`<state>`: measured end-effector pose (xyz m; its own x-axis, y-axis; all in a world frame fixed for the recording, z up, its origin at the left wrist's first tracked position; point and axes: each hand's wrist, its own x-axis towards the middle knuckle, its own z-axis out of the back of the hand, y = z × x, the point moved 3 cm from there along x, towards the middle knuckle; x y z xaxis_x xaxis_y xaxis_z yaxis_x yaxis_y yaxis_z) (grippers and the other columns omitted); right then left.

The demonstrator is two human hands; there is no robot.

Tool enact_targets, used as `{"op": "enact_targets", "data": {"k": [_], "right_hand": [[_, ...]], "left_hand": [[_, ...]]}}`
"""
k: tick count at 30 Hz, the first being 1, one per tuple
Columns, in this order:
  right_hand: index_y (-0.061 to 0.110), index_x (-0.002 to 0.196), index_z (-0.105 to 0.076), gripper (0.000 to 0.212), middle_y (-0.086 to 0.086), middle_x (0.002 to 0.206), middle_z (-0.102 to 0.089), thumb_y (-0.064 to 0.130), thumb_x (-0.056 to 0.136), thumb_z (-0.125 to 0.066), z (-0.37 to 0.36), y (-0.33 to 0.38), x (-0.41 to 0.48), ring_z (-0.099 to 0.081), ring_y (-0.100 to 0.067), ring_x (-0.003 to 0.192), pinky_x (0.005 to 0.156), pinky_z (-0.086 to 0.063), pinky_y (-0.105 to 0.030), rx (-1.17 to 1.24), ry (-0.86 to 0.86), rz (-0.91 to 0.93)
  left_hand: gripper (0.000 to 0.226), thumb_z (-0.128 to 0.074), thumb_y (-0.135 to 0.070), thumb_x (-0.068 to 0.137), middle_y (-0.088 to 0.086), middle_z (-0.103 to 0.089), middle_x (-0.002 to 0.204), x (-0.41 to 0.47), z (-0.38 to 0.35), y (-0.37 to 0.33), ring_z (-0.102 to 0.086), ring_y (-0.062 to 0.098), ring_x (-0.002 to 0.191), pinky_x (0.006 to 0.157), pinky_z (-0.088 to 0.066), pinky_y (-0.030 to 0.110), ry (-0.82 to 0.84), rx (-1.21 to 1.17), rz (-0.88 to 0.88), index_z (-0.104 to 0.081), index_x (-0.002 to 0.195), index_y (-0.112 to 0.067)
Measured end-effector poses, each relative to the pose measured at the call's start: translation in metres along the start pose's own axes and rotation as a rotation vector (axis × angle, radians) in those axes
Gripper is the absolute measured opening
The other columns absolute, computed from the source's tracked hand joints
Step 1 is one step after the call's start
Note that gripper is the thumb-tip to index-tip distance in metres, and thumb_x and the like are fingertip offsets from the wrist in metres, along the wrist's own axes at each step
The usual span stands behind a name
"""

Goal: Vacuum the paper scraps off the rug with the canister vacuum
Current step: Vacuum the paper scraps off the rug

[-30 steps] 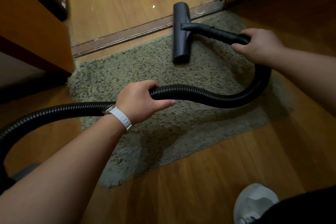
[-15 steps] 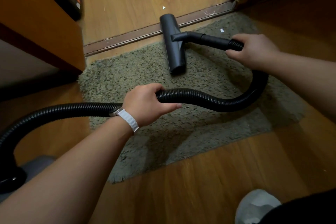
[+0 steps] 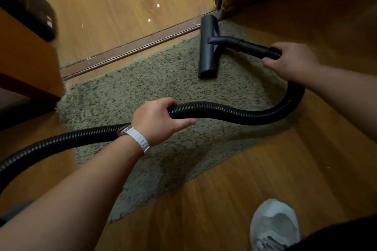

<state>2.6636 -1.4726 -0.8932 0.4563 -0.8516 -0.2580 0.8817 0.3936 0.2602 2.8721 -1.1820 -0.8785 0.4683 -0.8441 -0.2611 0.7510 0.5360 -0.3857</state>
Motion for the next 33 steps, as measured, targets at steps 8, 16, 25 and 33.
{"op": "enact_targets", "data": {"k": [8, 16, 25, 33], "right_hand": [[0.022, 0.128, -0.061, 0.040, -0.008, 0.095, -0.061, 0.044, 0.095, -0.057, 0.010, -0.031, -0.020, -0.058, -0.028, 0.081, 0.060, -0.042, -0.032, 0.070, 0.042, -0.085], [0.026, 0.111, -0.065, 0.024, -0.009, 0.082, -0.064, 0.041, 0.093, -0.060, 0.014, -0.042, -0.047, -0.062, -0.029, 0.073, 0.066, -0.052, -0.041, 0.098, 0.105, -0.039], [0.032, 0.111, -0.062, 0.018, -0.003, 0.080, -0.063, 0.038, 0.094, -0.062, 0.007, -0.019, -0.059, -0.057, -0.020, 0.064, 0.055, -0.040, -0.030, 0.066, 0.215, 0.144], [0.038, 0.108, -0.060, 0.016, 0.003, 0.069, -0.061, 0.040, 0.093, -0.063, -0.008, 0.026, -0.070, -0.056, -0.014, 0.055, 0.048, -0.039, -0.029, -0.079, 0.312, 0.383]], "left_hand": [[0.053, -0.064, -0.077, 0.066, -0.011, -0.059, 0.066, -0.009, -0.007, -0.007, -0.055, 0.003, 0.062, 0.050, -0.039, 0.024, 0.006, -0.017, -0.012, -0.064, 0.087, -0.029], [0.055, -0.063, -0.078, 0.065, -0.011, -0.061, 0.069, -0.011, -0.007, -0.015, -0.058, 0.006, 0.066, 0.058, -0.050, 0.027, 0.022, 0.014, -0.046, -0.065, 0.090, -0.030], [0.050, -0.063, -0.079, 0.066, -0.013, -0.057, 0.063, -0.016, -0.014, -0.012, -0.052, -0.001, 0.059, 0.050, -0.036, 0.022, 0.061, 0.053, -0.102, -0.061, 0.088, -0.034], [0.057, -0.061, -0.081, 0.065, -0.016, -0.058, 0.070, -0.029, -0.025, -0.005, -0.057, 0.002, 0.065, 0.057, -0.048, 0.024, 0.164, 0.086, -0.150, -0.064, 0.097, -0.033]]}}
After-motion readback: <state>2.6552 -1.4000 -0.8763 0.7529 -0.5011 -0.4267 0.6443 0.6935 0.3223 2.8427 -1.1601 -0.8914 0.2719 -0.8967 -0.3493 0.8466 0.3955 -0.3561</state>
